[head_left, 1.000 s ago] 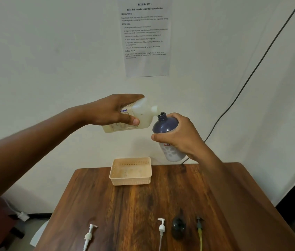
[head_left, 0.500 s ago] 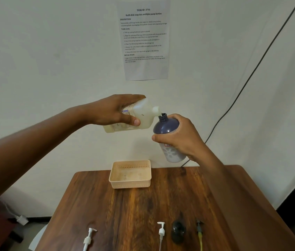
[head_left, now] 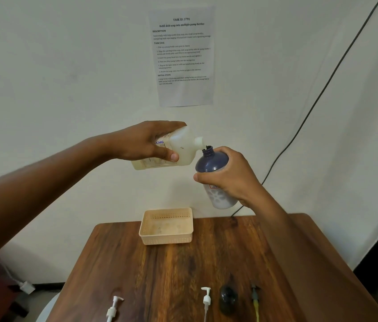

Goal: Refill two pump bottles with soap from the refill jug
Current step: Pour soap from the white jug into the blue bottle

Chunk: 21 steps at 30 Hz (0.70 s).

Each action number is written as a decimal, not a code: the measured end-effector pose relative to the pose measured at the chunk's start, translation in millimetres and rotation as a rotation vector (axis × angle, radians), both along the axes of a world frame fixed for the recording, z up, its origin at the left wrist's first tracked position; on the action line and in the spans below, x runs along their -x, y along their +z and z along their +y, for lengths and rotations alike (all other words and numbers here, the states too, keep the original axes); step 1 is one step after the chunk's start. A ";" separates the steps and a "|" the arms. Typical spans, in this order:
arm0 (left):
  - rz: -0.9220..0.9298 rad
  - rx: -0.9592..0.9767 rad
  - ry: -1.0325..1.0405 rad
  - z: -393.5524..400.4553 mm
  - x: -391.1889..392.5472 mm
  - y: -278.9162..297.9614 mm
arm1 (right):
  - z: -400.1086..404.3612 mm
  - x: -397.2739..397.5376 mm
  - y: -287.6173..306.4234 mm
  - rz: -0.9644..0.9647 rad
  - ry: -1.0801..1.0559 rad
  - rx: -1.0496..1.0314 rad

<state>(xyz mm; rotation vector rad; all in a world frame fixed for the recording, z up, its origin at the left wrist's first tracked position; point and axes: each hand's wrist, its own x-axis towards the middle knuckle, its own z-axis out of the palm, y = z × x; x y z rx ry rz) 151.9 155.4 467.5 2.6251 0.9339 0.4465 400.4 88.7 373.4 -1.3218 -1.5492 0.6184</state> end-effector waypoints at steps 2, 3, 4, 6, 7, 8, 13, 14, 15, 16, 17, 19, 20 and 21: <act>0.002 0.003 -0.005 -0.5 0.0 1.6 | -0.4 -0.1 0.2 0.000 0.000 -0.001; 0.002 0.007 -0.006 -0.6 -0.2 2.1 | -0.5 -0.2 0.3 0.000 -0.002 -0.001; 0.001 0.010 -0.009 -0.8 -0.6 2.3 | -0.6 -0.1 0.5 0.002 -0.007 -0.003; 0.000 0.008 -0.016 -1.1 -1.6 2.5 | -0.6 -0.4 1.4 0.010 -0.015 -0.006; 0.001 0.006 -0.014 -1.6 -2.0 3.0 | -0.8 -0.5 2.0 0.011 -0.014 -0.007; 0.000 0.005 -0.009 -2.0 -2.3 3.5 | -0.9 -0.5 2.4 0.011 -0.012 -0.009; 0.006 0.005 -0.007 -2.1 -2.0 6.5 | -2.1 -1.0 2.9 0.002 -0.007 -0.013; 0.006 0.008 -0.004 -2.2 -1.9 7.0 | -2.2 -0.9 2.9 0.002 -0.008 -0.014; 0.006 0.008 -0.001 -2.1 -1.7 7.5 | -2.2 -0.7 2.9 0.002 -0.008 -0.015; 0.008 0.006 0.000 -2.1 -1.6 7.8 | -2.3 -0.5 2.9 0.002 -0.008 -0.017; 0.012 0.002 0.001 -2.1 -1.5 8.3 | -2.3 -0.3 2.9 0.001 -0.008 -0.020; 0.021 -0.003 0.010 -2.6 -1.5 9.4 | -2.2 -0.1 2.7 0.004 -0.005 -0.022; 0.024 -0.004 0.016 -2.9 -1.4 9.9 | -2.1 -0.1 2.6 0.006 -0.004 -0.023; 0.025 -0.004 0.019 -3.1 -1.4 10.2 | -1.9 0.1 2.7 0.007 -0.004 -0.024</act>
